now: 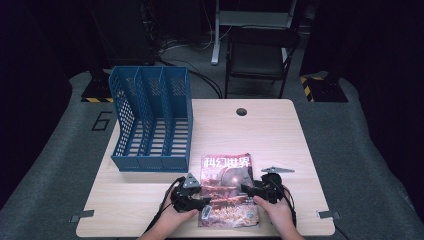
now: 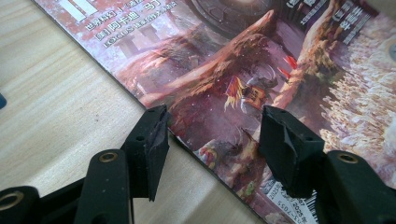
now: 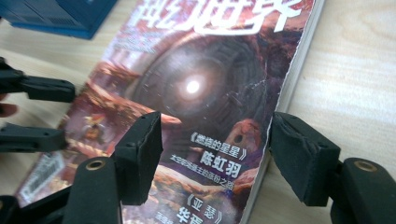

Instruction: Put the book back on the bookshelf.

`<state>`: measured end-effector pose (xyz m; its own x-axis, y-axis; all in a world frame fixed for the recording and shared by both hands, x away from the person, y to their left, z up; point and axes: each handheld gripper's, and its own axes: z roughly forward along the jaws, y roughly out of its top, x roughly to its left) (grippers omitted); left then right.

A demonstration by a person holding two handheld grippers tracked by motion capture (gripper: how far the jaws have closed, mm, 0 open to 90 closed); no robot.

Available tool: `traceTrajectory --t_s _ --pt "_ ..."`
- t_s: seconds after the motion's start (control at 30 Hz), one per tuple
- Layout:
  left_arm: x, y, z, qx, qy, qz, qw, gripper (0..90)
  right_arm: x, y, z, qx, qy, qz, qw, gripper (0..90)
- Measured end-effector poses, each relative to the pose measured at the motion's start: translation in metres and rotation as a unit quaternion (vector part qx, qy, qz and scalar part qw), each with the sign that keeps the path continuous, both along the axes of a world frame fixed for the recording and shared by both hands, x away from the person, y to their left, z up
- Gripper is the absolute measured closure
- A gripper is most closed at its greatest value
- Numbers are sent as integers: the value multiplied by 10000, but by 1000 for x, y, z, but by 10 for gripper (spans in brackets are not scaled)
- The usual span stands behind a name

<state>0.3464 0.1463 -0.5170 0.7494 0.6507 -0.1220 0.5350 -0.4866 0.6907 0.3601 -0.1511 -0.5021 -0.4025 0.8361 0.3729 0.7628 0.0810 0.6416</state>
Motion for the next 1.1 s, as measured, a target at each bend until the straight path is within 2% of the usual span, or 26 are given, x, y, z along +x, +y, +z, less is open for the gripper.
traceTrajectory --t_s 0.1,0.17,0.23,0.27,0.33,0.37,0.53,0.77,0.83,0.97,1.1 --pt "0 0 0 10 -36 -46 10000 417 -1 -1 4 111 -128 39 9998 349" --pt "-1 0 -1 -10 -83 -34 10000 416 -1 -1 5 128 -131 27 9998 349" --pt "-1 0 -2 -34 -86 -55 9999 417 0 -1 4 94 -84 16 9999 348" --pt "-1 0 -2 -34 -107 -43 9999 417 1 -2 2 75 21 -39 10000 348" --pt "-1 1 -2 -21 -127 -53 9999 417 2 -2 0 62 -8 -13 10000 348" --pt "-1 1 -2 -31 -106 -50 9999 417 3 -2 -1 69 81 -65 9999 348" --pt "-1 1 -2 -38 -111 -58 9999 416 7 -4 -5 152 196 -106 9996 349" --pt "-2 1 -3 -65 -119 -55 9999 416 9 -4 -8 117 260 -139 9995 355" --pt "-2 1 -3 -70 -104 -47 9999 416 10 -5 -10 56 197 -119 9997 352" --pt "-2 2 -2 -88 -70 -86 9999 416 10 -4 -11 138 318 -176 9992 346" --pt "-2 1 -3 -77 -104 -39 9999 416 10 -4 -10 167 332 -216 9991 347"
